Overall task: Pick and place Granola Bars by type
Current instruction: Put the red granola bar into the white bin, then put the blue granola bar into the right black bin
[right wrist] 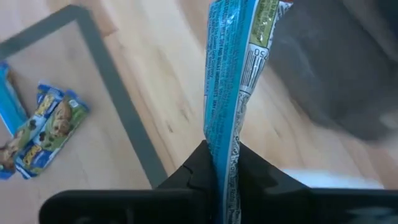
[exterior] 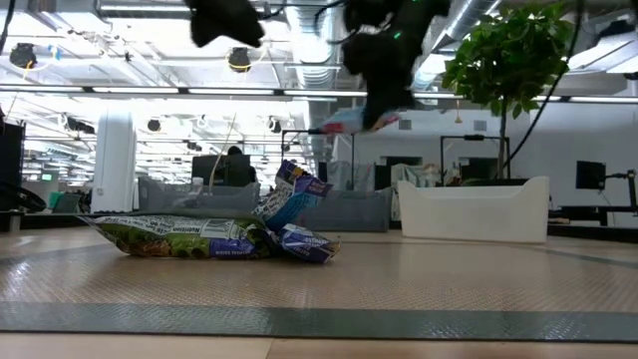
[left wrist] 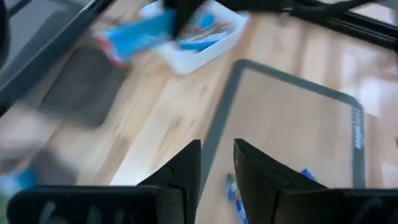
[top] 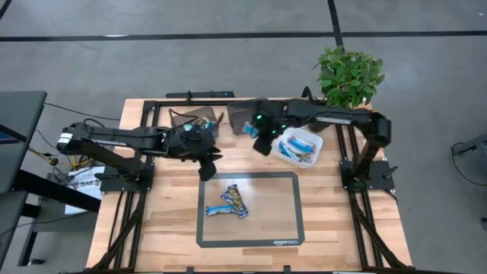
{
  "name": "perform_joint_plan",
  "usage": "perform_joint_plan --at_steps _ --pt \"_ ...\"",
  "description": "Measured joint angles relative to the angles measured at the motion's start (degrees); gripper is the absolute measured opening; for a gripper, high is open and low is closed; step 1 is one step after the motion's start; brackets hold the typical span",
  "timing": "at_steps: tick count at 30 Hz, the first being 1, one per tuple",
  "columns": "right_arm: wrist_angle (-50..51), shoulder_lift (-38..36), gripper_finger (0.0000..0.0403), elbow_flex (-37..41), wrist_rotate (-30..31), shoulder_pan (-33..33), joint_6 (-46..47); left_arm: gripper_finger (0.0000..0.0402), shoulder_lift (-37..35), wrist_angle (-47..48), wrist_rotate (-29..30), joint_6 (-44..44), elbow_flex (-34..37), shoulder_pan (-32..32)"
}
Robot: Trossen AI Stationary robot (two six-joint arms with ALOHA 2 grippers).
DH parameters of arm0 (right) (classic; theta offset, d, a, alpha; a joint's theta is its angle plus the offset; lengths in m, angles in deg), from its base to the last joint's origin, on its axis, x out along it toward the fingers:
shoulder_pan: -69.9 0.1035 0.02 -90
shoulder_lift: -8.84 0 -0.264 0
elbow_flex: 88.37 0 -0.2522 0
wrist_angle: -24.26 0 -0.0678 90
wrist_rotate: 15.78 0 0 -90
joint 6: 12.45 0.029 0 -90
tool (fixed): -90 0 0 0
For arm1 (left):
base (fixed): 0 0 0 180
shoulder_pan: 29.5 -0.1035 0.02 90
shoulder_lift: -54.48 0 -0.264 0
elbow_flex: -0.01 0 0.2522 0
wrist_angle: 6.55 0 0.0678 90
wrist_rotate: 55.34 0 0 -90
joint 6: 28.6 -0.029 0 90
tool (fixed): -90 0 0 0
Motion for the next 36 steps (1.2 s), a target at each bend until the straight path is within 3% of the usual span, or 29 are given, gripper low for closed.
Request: perform_joint_plan --at_steps 5,12,21,27,36 --pt "9.9 -6.0 0.0042 0.0 3.7 -1.4 7.3 0.0086 3.0 -9.9 -2.2 -9.4 0.0 0.0" --pt "21.1 -10.5 0.0028 2.7 7.4 -2.1 14.3 0.0086 3.9 -18.0 -2.3 -15.3 0.0 -0.2" --pt "16.9 -13.2 0.0053 15.9 4.2 -2.1 19.6 0.0086 3.9 -23.3 -2.7 -16.4 0.0 -0.2" --pt "15.1 -12.2 0.0081 16.6 4.3 -2.1 19.1 0.0086 3.9 -23.3 -2.7 -15.2 0.0 -0.2" --pt "10.7 -11.6 0.0172 16.6 4.5 -2.1 17.8 0.0086 3.9 -21.2 -2.7 -10.6 0.0 -0.2"
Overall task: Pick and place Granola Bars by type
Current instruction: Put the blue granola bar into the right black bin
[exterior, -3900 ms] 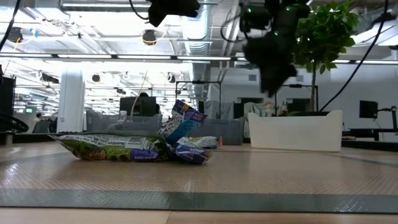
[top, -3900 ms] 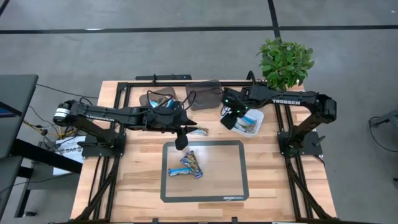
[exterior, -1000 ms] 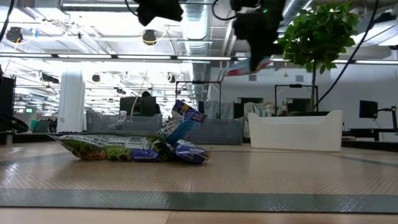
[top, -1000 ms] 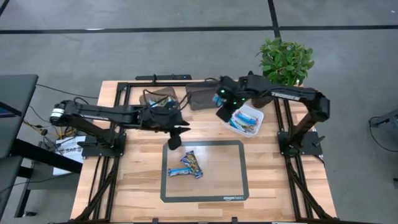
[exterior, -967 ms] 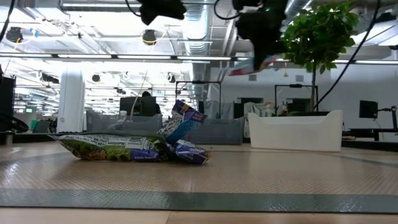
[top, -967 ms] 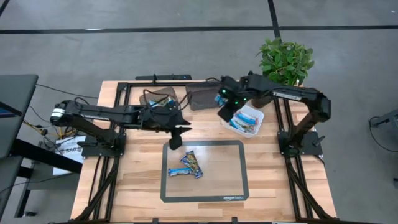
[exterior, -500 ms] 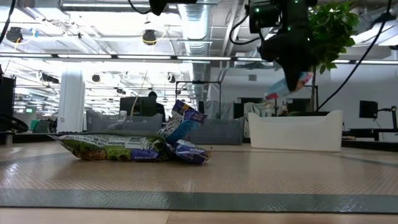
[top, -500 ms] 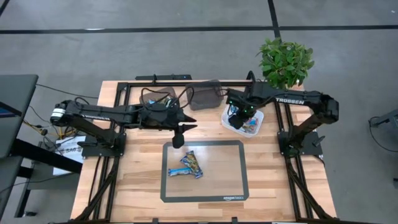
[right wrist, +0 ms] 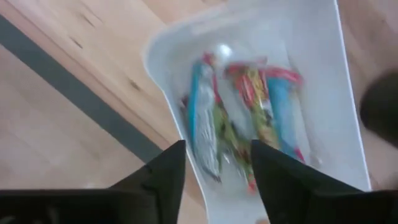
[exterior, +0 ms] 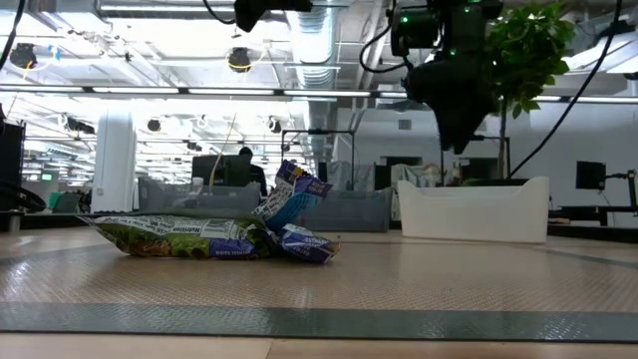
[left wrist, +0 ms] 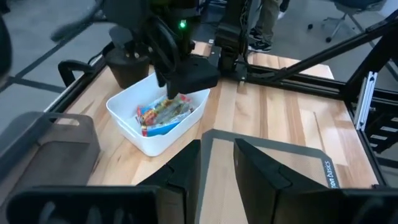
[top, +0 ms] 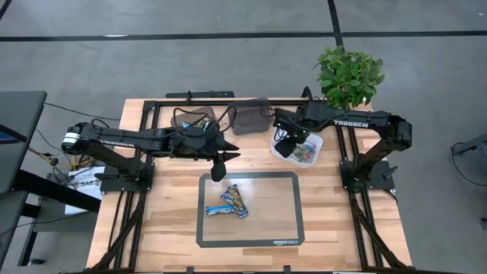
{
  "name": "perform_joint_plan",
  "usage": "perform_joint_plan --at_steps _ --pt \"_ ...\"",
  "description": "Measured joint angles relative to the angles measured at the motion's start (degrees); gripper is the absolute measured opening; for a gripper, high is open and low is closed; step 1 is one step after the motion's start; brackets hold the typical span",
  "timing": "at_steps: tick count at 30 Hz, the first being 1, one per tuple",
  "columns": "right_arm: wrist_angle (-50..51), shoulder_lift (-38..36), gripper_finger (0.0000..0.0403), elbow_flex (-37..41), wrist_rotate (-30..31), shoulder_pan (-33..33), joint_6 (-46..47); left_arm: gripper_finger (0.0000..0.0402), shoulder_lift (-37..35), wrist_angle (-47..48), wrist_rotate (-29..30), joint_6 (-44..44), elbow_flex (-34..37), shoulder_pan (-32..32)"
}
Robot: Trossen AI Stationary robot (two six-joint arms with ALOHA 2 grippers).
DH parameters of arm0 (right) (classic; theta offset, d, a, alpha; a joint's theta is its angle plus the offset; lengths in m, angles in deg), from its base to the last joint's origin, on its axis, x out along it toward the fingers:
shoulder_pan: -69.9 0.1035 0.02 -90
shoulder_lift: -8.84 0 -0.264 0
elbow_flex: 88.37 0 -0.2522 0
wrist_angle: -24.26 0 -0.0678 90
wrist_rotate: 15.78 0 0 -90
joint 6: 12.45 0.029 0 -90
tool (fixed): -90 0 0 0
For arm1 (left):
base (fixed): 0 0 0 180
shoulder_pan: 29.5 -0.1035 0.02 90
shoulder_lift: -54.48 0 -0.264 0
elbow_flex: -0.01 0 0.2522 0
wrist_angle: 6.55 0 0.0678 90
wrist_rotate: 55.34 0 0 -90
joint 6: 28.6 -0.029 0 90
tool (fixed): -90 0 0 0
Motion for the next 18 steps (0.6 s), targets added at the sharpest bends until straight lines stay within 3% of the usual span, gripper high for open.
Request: perform_joint_plan --at_steps 7,18 --pt "-9.4 -1.8 0.0202 0.0 -0.3 1.7 -3.2 0.0086 0.0 2.1 0.0 3.2 0.0 0.0" --pt "-18.1 -8.4 0.0193 0.0 -2.3 11.6 -7.4 0.0086 0.0 12.9 -2.8 8.4 0.0 0.2"
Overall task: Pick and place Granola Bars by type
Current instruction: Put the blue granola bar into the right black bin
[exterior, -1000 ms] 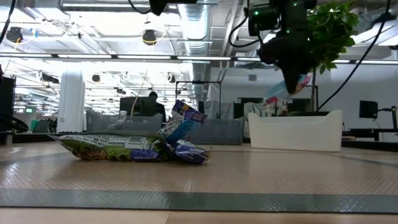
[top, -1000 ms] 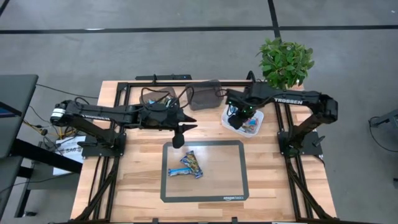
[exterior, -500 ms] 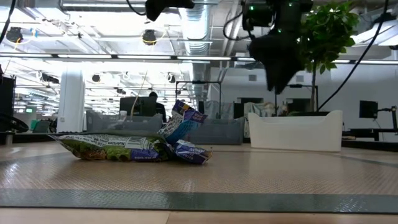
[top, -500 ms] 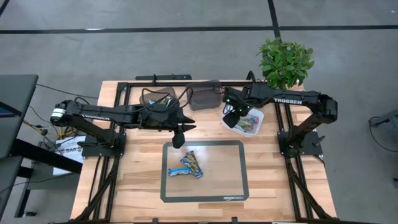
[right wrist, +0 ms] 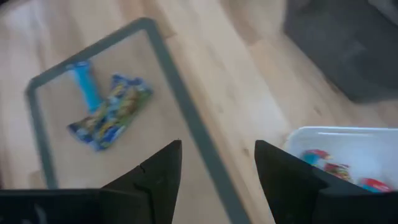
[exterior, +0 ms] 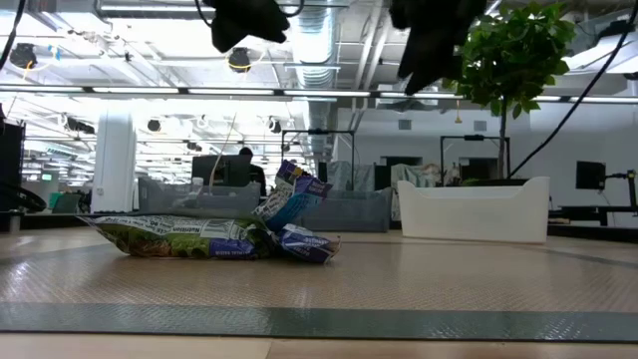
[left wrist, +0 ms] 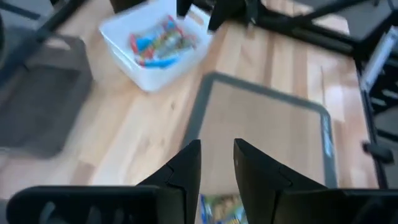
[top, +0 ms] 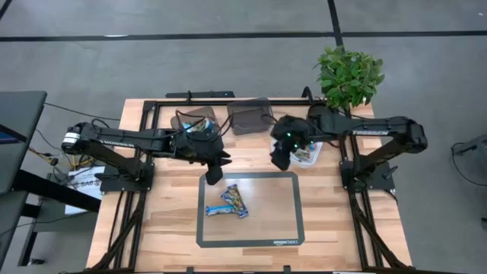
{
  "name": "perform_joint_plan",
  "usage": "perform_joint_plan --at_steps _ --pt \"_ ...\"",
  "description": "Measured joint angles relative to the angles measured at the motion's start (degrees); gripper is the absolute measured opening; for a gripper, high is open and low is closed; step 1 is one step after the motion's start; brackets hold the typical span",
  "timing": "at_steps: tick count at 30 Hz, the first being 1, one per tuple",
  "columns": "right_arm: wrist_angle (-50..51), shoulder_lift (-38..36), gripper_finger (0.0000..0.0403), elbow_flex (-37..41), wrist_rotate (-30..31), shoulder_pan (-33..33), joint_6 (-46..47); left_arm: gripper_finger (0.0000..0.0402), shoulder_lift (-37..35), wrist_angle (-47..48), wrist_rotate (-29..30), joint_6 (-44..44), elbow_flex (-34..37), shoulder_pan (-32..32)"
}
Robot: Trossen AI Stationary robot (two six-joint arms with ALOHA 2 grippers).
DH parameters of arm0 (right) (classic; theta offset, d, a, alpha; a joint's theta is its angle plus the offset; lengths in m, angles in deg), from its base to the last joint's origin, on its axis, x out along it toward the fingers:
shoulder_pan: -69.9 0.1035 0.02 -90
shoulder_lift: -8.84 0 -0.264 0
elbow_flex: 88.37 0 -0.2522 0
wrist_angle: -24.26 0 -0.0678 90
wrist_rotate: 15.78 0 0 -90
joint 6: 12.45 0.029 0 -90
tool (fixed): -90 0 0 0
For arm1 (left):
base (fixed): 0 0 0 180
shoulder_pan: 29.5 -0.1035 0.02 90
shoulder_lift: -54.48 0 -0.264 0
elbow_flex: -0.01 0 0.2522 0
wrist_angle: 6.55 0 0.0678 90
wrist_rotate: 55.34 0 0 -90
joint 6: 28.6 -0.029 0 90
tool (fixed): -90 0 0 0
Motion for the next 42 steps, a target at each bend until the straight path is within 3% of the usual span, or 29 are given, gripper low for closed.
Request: perform_joint_plan --at_steps 7,11,21,26,35,42 --pt "-0.8 -1.1 0.0185 0.0 -0.1 8.0 0.8 0.0086 0.0 8.3 -1.3 1.2 0.0 3.7" --pt "-2.5 0.3 0.0181 0.0 0.0 12.4 2.4 0.0086 0.0 13.2 0.9 3.1 0.0 7.2" --pt "-15.7 9.1 0.0179 0.0 0.3 19.6 12.8 0.0086 -0.1 16.4 2.1 6.7 0.0 13.6" --pt "-21.2 15.6 0.0172 -0.9 0.3 21.3 18.6 0.0086 -0.1 18.9 2.4 8.9 0.0 16.7" --pt "-21.6 29.5 0.0164 -8.8 -6.1 21.5 22.2 0.0086 -0.1 23.5 1.5 11.6 0.0 21.4" --pt "-19.2 35.5 0.0161 -14.2 -5.3 18.8 23.0 0.0086 -0.1 23.9 1.9 12.7 0.0 23.2"
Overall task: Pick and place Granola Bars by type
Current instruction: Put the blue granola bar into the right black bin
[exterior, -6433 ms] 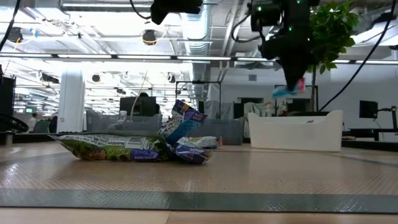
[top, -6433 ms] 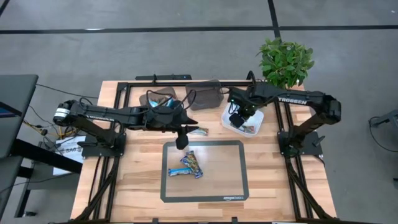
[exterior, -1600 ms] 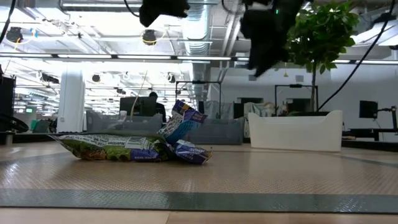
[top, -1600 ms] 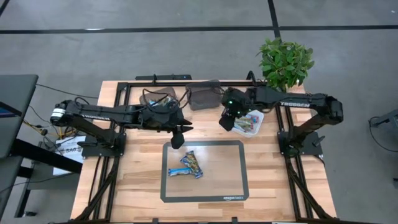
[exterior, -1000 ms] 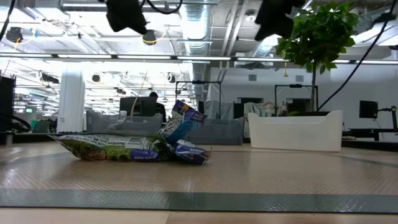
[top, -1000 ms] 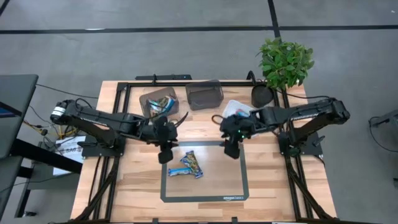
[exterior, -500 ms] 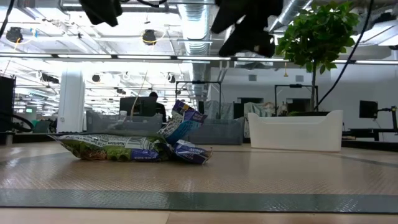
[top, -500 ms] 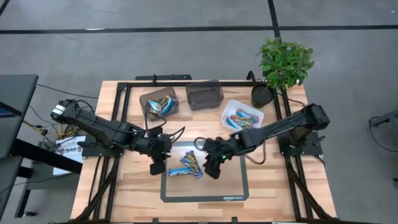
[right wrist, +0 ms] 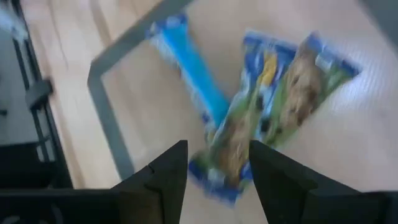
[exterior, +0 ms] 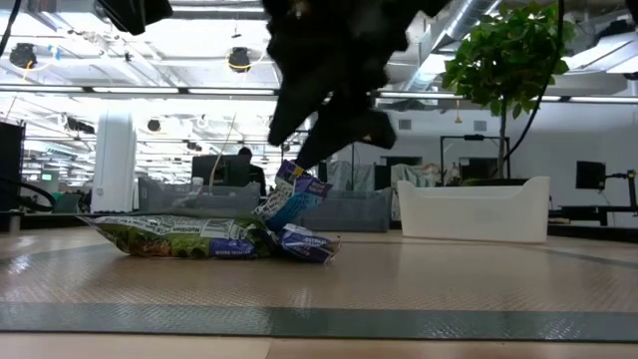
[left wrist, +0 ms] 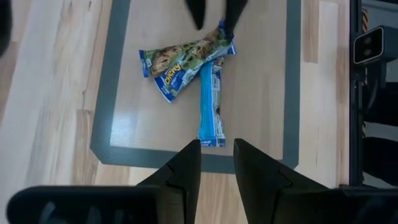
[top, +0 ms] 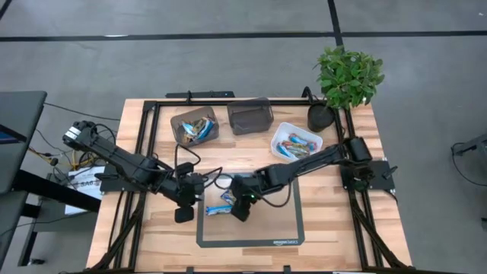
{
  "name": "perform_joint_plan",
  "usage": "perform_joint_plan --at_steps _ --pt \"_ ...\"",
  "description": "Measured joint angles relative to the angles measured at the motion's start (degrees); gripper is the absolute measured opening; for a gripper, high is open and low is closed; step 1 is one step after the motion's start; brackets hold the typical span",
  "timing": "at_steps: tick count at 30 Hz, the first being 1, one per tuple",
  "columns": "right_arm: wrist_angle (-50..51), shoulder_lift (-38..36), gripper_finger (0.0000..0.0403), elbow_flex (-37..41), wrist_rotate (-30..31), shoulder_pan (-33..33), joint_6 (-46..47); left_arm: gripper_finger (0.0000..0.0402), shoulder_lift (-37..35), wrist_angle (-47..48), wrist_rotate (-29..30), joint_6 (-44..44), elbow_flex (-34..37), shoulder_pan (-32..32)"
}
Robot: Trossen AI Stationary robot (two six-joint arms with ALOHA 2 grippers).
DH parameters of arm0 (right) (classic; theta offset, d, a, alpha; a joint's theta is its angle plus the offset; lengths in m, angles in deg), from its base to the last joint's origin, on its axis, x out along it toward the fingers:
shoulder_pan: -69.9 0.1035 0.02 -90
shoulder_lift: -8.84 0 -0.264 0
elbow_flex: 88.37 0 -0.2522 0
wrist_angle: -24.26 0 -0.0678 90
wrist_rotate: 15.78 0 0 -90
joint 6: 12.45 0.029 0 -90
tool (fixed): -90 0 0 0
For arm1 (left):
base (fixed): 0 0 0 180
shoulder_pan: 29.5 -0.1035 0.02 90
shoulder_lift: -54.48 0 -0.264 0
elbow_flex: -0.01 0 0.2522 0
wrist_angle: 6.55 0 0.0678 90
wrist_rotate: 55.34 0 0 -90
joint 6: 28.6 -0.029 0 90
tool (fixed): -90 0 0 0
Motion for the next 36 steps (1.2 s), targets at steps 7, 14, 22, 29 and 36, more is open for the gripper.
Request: perform_joint_plan --at_steps 7,14,22,29,36 --pt "2.6 1.1 0.0158 -1.3 -0.8 -2.9 -1.3 0.0086 0.0 0.4 0.7 0.6 0.0 0.6" --pt "2.8 1.1 0.0159 -1.2 -4.8 -2.9 -1.9 0.0086 0.0 0.4 0.7 0.7 0.0 0.6" --pt "2.8 1.1 0.0153 -1.2 -4.8 -2.1 -2.0 0.0086 0.0 0.4 1.0 0.6 0.0 0.6" --pt "2.7 1.1 0.0152 -1.2 -4.7 -2.3 -2.1 0.0086 0.0 0.4 1.0 0.5 0.0 0.7" --pt "2.5 1.1 0.0144 -1.1 -3.5 -1.8 -3.0 0.0086 -2.9 1.0 1.7 1.0 0.0 4.1"
